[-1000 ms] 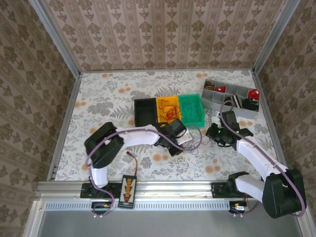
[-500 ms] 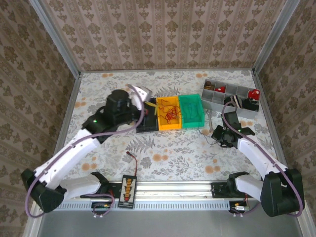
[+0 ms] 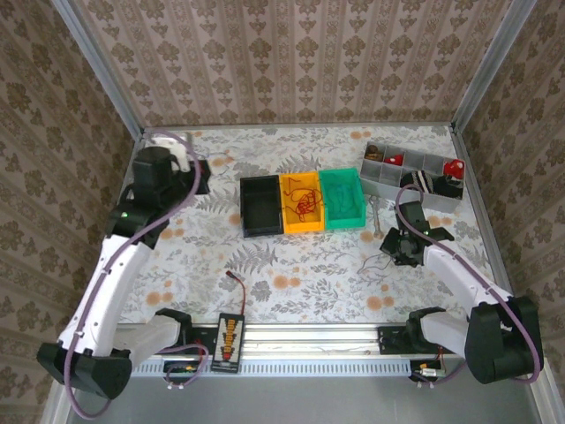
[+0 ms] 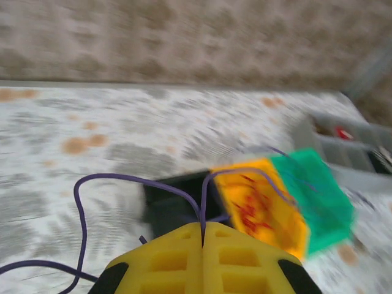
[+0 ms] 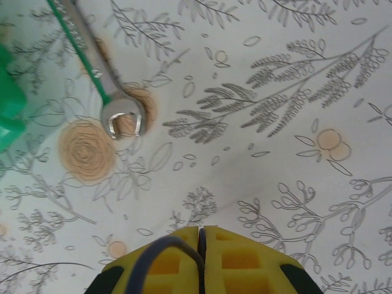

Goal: Untangle the cables

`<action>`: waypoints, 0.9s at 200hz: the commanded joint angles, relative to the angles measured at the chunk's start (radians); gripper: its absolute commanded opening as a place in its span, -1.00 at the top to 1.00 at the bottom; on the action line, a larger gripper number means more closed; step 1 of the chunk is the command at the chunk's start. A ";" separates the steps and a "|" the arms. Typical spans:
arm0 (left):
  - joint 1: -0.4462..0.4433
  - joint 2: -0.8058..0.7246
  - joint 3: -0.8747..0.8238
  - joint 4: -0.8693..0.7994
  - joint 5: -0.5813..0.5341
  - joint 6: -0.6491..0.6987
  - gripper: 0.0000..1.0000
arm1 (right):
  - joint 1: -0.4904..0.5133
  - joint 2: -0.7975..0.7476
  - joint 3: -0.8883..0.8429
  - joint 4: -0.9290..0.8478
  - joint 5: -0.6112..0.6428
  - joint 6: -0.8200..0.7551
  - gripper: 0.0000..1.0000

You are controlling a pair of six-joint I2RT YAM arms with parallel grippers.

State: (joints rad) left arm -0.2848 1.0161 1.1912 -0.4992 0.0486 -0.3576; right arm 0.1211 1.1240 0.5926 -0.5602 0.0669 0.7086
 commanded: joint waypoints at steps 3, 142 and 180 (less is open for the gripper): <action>0.074 -0.038 0.033 -0.011 -0.020 -0.079 1.00 | -0.011 -0.004 -0.029 -0.039 0.044 0.015 1.00; 0.002 0.028 0.040 0.056 0.182 -0.108 1.00 | -0.011 -0.025 -0.025 0.017 -0.050 -0.011 1.00; -0.026 0.059 -0.001 0.111 0.168 -0.118 1.00 | -0.011 -0.029 -0.024 0.016 -0.053 -0.016 1.00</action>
State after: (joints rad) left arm -0.2996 1.0588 1.2163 -0.4461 0.2138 -0.4534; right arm 0.1154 1.1110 0.5629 -0.5461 0.0284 0.7059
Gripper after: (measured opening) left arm 0.054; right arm 0.084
